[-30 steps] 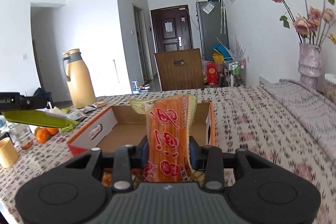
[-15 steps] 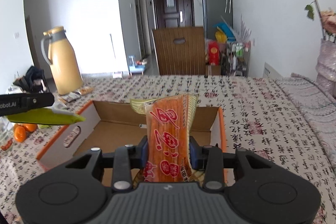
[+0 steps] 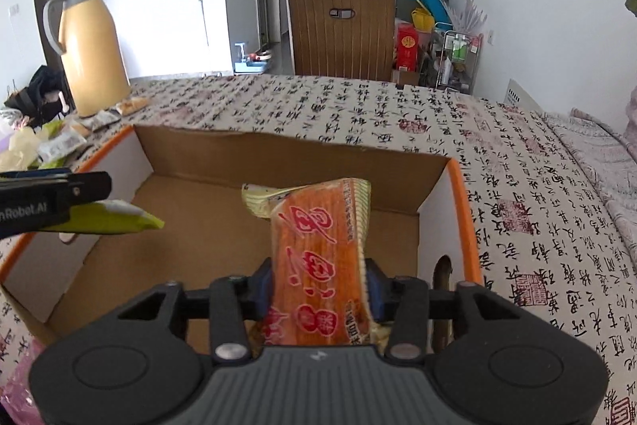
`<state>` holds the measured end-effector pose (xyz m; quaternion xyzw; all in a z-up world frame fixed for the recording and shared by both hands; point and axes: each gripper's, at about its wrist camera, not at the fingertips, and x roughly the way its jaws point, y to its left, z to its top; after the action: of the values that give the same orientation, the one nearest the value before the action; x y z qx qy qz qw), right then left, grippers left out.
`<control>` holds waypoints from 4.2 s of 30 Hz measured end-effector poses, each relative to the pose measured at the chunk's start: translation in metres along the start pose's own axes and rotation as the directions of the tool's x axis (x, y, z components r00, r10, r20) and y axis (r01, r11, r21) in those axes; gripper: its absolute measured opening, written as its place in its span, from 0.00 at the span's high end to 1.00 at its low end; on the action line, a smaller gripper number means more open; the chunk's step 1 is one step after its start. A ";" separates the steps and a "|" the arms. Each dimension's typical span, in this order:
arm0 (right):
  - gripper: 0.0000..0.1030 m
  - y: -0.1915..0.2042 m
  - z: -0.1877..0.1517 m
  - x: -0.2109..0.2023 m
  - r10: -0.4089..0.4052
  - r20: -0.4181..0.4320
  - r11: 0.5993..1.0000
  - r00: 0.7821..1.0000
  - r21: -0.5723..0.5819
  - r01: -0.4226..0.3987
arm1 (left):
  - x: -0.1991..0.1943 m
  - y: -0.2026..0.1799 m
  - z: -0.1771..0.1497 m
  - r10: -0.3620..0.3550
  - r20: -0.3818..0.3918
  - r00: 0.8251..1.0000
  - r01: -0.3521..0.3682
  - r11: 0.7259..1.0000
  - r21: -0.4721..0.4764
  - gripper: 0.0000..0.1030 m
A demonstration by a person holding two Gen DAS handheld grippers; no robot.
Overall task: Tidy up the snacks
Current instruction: 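Lower both held snacks into the cardboard box and open both grippers, then move both tools back over the snack pile, then grasp the blue-red bag with the right gripper while the left gripper grasps a white cracker packet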
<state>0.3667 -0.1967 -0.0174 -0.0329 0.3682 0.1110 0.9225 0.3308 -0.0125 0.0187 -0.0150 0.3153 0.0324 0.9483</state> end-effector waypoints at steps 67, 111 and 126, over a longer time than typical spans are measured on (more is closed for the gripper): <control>0.00 0.001 -0.164 -0.211 0.026 0.296 0.996 0.955 0.070 -0.049 | -0.204 0.029 -0.127 -0.065 0.214 0.975 0.070 0.997 -0.019 0.00; 0.23 0.045 -0.217 -0.151 -0.048 0.056 0.993 0.997 0.112 0.042 | -0.190 0.062 -0.195 -0.110 0.116 0.987 0.121 0.989 -0.091 0.00; 0.45 0.046 -0.222 -0.167 -0.012 0.136 0.999 0.991 0.050 0.005 | -0.193 0.059 -0.192 -0.097 0.115 0.989 0.108 0.990 -0.088 0.00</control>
<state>0.0894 -0.2139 -0.0632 -0.0037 0.3069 0.0998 0.9465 0.0577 0.0267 -0.0193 -0.0742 0.2595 -0.0009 0.9629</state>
